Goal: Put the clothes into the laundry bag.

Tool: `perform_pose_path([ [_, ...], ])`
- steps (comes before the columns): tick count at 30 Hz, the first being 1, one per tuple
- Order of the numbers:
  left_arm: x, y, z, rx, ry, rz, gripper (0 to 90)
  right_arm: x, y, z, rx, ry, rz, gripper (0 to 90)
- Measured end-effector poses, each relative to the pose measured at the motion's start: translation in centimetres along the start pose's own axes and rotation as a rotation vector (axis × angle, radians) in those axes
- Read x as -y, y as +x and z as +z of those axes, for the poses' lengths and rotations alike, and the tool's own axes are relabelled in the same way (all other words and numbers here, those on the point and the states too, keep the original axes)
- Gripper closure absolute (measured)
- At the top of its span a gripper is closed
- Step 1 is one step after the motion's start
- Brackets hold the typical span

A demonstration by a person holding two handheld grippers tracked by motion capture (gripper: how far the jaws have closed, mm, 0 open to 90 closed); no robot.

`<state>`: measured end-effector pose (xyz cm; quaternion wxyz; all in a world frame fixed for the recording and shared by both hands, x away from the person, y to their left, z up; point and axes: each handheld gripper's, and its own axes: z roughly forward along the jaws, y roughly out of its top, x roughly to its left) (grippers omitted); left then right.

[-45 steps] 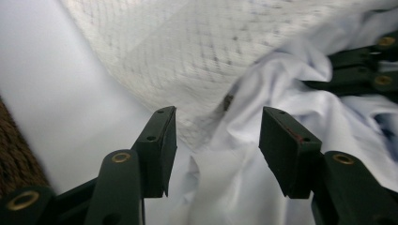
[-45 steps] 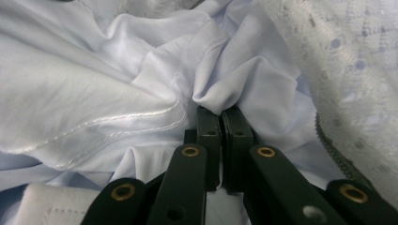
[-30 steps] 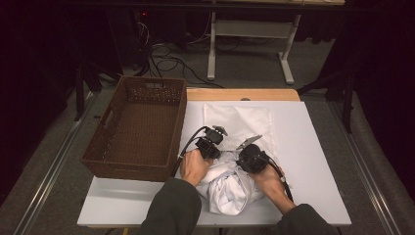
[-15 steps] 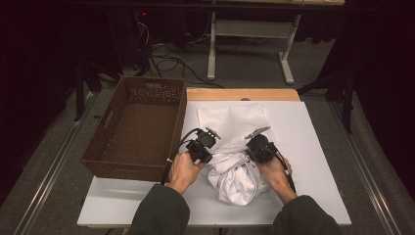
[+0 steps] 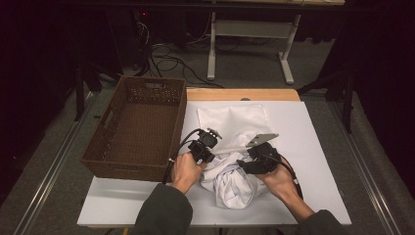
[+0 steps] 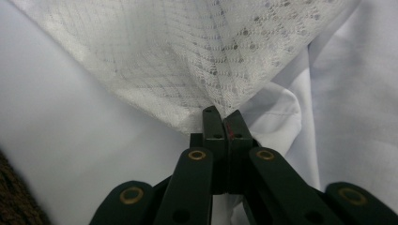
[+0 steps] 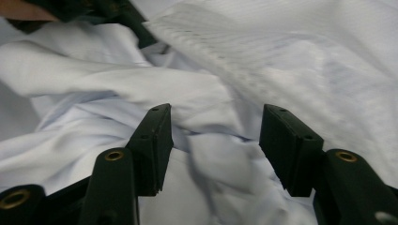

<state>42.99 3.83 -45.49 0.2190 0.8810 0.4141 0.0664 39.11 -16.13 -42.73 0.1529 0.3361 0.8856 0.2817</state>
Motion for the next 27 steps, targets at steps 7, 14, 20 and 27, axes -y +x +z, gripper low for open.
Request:
perform_pose_path([
  [7, 0.3, -0.2, -0.8, 0.007, -0.030, 0.002, 89.7, -0.9, 1.6, 3.3, -0.024, 0.081, -0.072, 39.8],
  [14, 0.8, 0.0, -1.6, 0.027, -0.052, -0.007, 89.8, -0.7, 1.1, 6.2, 0.013, 0.191, -0.132, 81.1],
  [20, 1.4, 0.2, -2.2, 0.045, -0.068, -0.003, 89.8, -1.0, -0.1, 5.7, 0.103, 0.166, -0.088, 87.2],
  [27, 1.1, -0.4, -2.2, 0.073, -0.080, 0.002, 89.8, -1.2, -2.8, 5.8, 0.192, 0.146, 0.027, 86.5],
])
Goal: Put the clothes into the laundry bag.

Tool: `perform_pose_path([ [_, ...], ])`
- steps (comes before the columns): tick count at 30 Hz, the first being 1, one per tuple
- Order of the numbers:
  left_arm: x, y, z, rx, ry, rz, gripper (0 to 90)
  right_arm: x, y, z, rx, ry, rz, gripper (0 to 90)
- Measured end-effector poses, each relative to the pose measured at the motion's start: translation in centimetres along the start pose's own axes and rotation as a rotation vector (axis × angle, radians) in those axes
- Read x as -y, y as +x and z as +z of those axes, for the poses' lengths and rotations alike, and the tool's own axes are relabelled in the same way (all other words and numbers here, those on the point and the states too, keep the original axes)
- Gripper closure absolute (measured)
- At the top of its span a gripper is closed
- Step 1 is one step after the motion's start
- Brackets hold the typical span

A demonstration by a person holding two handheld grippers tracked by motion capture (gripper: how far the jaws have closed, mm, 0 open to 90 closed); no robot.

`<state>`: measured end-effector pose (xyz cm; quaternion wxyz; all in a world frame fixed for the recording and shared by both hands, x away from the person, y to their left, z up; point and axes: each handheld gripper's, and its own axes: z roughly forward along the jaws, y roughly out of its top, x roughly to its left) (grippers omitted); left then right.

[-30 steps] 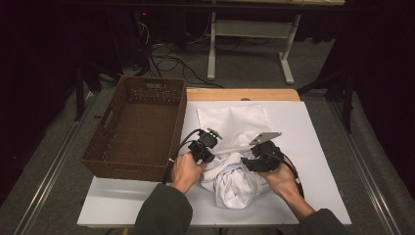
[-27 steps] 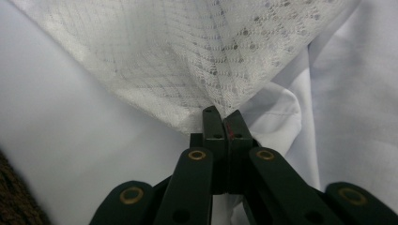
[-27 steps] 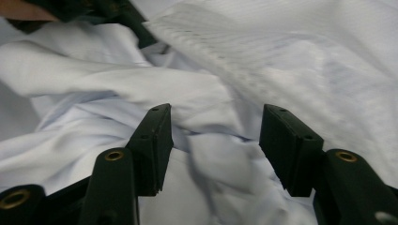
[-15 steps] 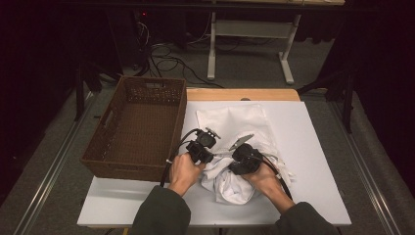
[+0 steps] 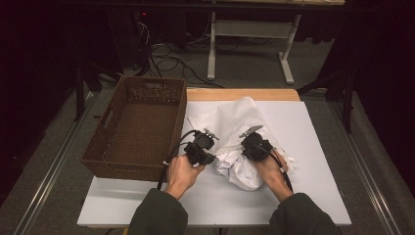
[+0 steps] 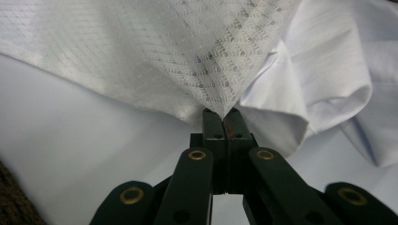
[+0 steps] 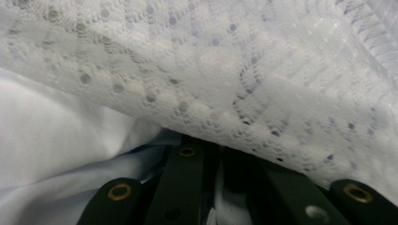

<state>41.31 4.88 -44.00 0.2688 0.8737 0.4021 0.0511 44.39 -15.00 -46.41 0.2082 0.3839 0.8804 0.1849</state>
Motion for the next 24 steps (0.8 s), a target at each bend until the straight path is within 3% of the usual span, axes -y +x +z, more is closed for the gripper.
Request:
perform_pose_path([
  [3, -0.1, 0.0, 0.4, -0.001, -0.001, -0.010, 89.8, 0.0, 0.2, 0.0, -0.022, -0.009, -0.003, 77.0],
  [5, -0.2, 0.0, 0.5, -0.002, -0.003, -0.013, 89.8, 0.2, 0.3, -0.6, -0.062, -0.021, 0.007, 66.2],
  [8, -0.3, 0.0, 0.6, -0.002, -0.005, -0.019, 89.7, 0.6, 0.7, -2.2, -0.087, -0.064, -0.003, 57.9],
  [15, -0.3, 0.2, 0.7, -0.011, -0.002, -0.033, 89.7, 1.7, 1.9, -5.9, -0.139, -0.166, -0.063, 50.3],
  [21, -0.3, 0.0, 0.6, -0.015, -0.001, -0.030, 89.7, 1.6, 3.1, -6.0, -0.163, -0.172, -0.110, 43.3],
  [24, -0.2, 0.0, 0.4, -0.016, -0.001, -0.028, 89.7, 1.4, 3.5, -6.1, -0.165, -0.208, -0.116, 43.1],
])
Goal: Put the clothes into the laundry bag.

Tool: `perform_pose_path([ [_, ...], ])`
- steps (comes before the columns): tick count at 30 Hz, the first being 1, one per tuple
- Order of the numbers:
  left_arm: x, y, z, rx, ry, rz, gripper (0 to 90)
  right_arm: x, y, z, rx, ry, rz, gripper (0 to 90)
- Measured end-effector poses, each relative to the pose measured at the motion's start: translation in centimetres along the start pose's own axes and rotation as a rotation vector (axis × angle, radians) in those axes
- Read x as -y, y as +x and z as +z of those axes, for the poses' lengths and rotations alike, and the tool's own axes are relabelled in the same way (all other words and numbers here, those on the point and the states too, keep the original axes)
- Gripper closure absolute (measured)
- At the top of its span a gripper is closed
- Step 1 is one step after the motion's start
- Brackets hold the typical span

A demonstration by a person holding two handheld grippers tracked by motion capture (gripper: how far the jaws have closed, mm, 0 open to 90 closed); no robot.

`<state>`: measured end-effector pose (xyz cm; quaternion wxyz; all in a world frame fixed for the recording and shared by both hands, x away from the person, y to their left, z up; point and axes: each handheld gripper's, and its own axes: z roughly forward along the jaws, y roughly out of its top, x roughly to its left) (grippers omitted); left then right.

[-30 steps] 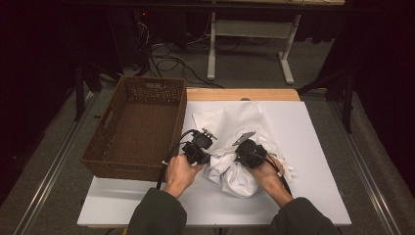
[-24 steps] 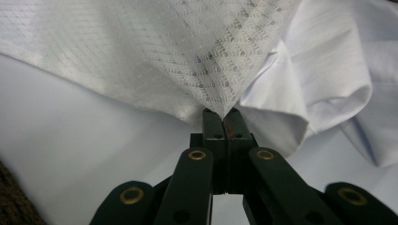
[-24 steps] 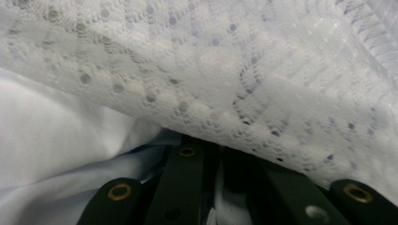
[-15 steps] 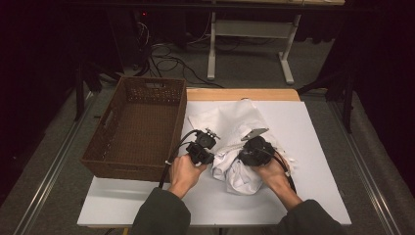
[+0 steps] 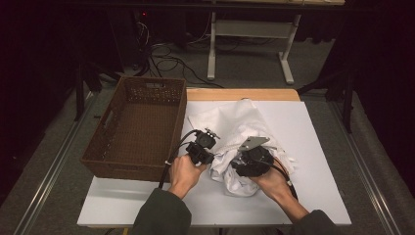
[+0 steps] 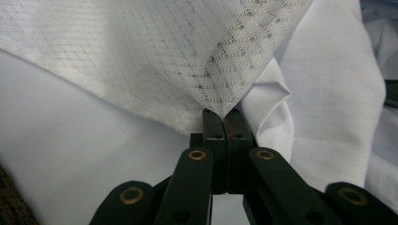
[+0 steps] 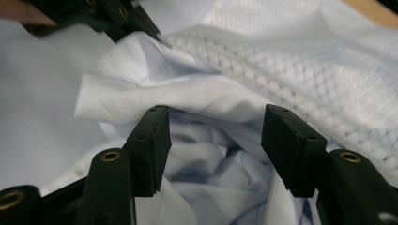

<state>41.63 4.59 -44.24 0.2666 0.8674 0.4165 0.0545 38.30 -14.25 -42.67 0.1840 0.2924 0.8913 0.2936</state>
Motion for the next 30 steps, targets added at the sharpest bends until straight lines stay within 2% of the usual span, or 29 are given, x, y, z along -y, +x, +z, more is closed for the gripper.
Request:
perform_pose_path([
  [4, -0.2, 0.1, 0.1, -0.006, 0.018, 0.001, 89.7, -0.8, 0.5, -0.8, -0.029, -0.044, -0.009, 43.2],
  [6, -0.4, 0.0, 0.1, -0.005, 0.020, 0.003, 89.7, -1.2, 0.6, -0.7, -0.034, -0.037, -0.010, 43.2],
  [8, -0.5, -0.1, 0.1, -0.005, 0.018, 0.004, 89.7, -1.4, 0.5, 0.2, -0.031, 0.002, -0.014, 42.8],
  [12, -0.5, -0.1, 0.0, 0.001, 0.018, 0.005, 89.6, -1.4, 0.2, 2.7, -0.040, 0.077, 0.012, 40.8],
  [15, -0.4, -0.1, -0.2, 0.002, 0.018, 0.011, 89.7, -1.5, 0.2, 4.6, -0.022, 0.126, 0.001, 42.4],
  [17, -0.4, -0.1, -0.3, 0.000, 0.021, 0.016, 89.7, -1.5, 0.1, 5.4, -0.012, 0.139, -0.016, 52.1],
  [18, -0.3, -0.3, -0.2, 0.000, 0.013, 0.008, 89.7, -1.6, 0.1, 5.6, 0.006, 0.165, -0.032, 59.5],
  [21, -0.2, -0.4, -0.3, 0.006, 0.013, 0.016, 89.7, -1.4, -0.2, 6.3, 0.064, 0.189, -0.083, 84.7],
  [22, -0.1, -0.4, -0.3, 0.010, 0.010, 0.019, 89.7, -1.3, -0.4, 6.4, 0.079, 0.182, -0.068, 88.0],
  [26, 0.1, -0.7, -0.6, 0.011, 0.015, 0.040, 89.8, -1.4, -1.7, 6.3, 0.136, 0.151, -0.002, 89.8],
  [27, 0.2, -0.8, -0.7, 0.012, 0.018, 0.043, 89.8, -1.4, -2.4, 6.3, 0.154, 0.139, 0.027, 89.9],
  [30, 0.2, -0.8, -0.8, 0.011, 0.016, 0.048, 89.8, -1.3, -3.9, 6.6, 0.189, 0.135, 0.068, 89.8],
])
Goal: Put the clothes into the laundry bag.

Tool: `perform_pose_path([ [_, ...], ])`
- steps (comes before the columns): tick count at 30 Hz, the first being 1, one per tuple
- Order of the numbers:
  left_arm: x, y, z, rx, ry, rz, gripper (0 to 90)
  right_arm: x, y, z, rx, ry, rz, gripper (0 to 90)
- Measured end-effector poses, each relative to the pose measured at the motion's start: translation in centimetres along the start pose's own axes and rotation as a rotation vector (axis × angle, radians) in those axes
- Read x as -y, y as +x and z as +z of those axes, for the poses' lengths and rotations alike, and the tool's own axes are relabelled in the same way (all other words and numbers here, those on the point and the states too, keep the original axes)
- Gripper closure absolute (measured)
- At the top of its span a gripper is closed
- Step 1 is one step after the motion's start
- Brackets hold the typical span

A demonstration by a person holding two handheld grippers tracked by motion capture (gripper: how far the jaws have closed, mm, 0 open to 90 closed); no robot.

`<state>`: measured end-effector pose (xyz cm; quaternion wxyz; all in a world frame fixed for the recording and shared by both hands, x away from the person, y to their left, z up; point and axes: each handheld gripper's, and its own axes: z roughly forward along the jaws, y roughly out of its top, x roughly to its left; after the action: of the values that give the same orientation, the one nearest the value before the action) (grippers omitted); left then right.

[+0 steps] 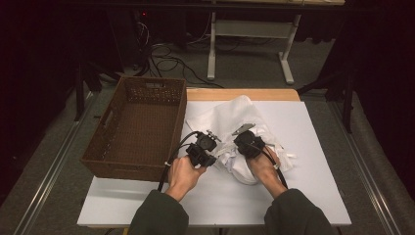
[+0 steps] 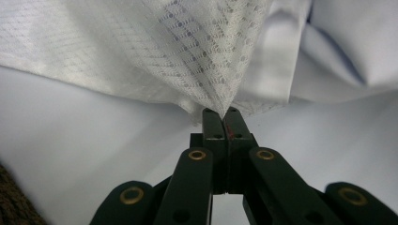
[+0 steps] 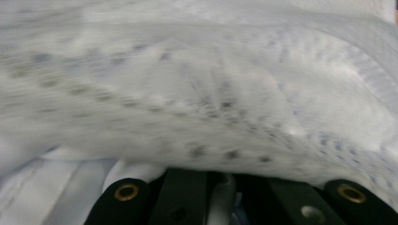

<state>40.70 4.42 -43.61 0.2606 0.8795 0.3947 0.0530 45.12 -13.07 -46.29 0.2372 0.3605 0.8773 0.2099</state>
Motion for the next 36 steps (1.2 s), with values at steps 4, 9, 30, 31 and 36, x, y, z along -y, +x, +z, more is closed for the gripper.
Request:
perform_pose_path([
  [4, -0.1, 0.1, 0.5, 0.001, 0.004, -0.013, 89.8, -0.1, -0.5, 0.4, 0.006, 0.008, 0.032, 87.0],
  [9, -0.1, 0.3, 1.1, -0.003, 0.004, -0.026, 89.4, 0.2, 0.1, -1.0, -0.044, -0.021, 0.039, 63.5],
  [30, 0.3, 1.0, 1.6, -0.004, -0.005, -0.024, 89.7, 0.8, 4.0, -2.8, -0.191, -0.013, -0.118, 44.0],
  [31, 0.4, 1.1, 1.4, 0.004, -0.005, -0.023, 89.7, 0.7, 3.9, -2.4, -0.177, -0.009, -0.129, 57.4],
  [36, 0.7, 0.6, 0.9, -0.005, -0.010, -0.003, 89.8, 0.2, 2.4, -0.8, -0.058, 0.004, -0.113, 85.4],
])
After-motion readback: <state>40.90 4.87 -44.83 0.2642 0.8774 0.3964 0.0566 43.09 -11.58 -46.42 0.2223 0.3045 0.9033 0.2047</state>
